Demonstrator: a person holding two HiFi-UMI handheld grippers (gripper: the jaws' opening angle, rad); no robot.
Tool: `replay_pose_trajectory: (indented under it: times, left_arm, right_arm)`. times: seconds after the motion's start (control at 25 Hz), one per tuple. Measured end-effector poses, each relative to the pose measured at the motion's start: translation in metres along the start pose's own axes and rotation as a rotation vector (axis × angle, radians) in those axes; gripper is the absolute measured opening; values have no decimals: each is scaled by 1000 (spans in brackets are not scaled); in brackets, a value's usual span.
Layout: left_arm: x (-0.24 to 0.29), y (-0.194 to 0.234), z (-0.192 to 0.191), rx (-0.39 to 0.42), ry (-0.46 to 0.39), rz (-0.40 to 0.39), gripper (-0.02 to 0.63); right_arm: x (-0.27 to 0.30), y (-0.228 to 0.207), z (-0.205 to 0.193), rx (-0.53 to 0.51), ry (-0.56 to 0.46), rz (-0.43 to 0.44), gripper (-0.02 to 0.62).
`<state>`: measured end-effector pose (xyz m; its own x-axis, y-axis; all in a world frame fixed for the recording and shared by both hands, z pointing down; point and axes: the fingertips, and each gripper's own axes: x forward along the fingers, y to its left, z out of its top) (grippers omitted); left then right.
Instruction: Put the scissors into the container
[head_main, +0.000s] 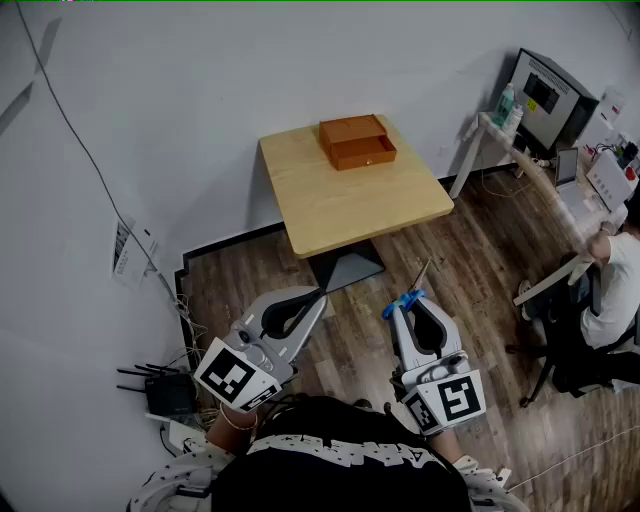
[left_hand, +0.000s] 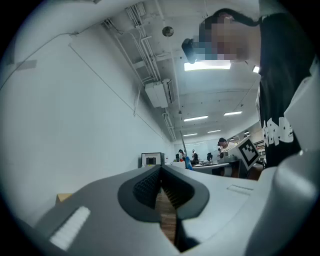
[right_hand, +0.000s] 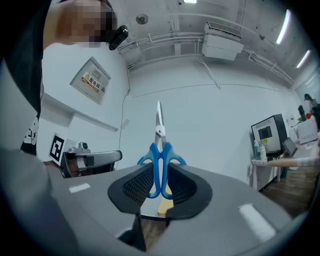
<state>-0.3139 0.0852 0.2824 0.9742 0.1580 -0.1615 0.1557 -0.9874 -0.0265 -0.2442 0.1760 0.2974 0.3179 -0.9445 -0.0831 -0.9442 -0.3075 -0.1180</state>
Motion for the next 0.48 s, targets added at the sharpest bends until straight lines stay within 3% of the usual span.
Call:
replay_pose_trajectory:
  times: [0.48]
  left_arm:
    - [10, -20, 1, 7, 3, -11, 2]
  right_arm:
    - [-22, -15, -3, -14, 22, -21, 101]
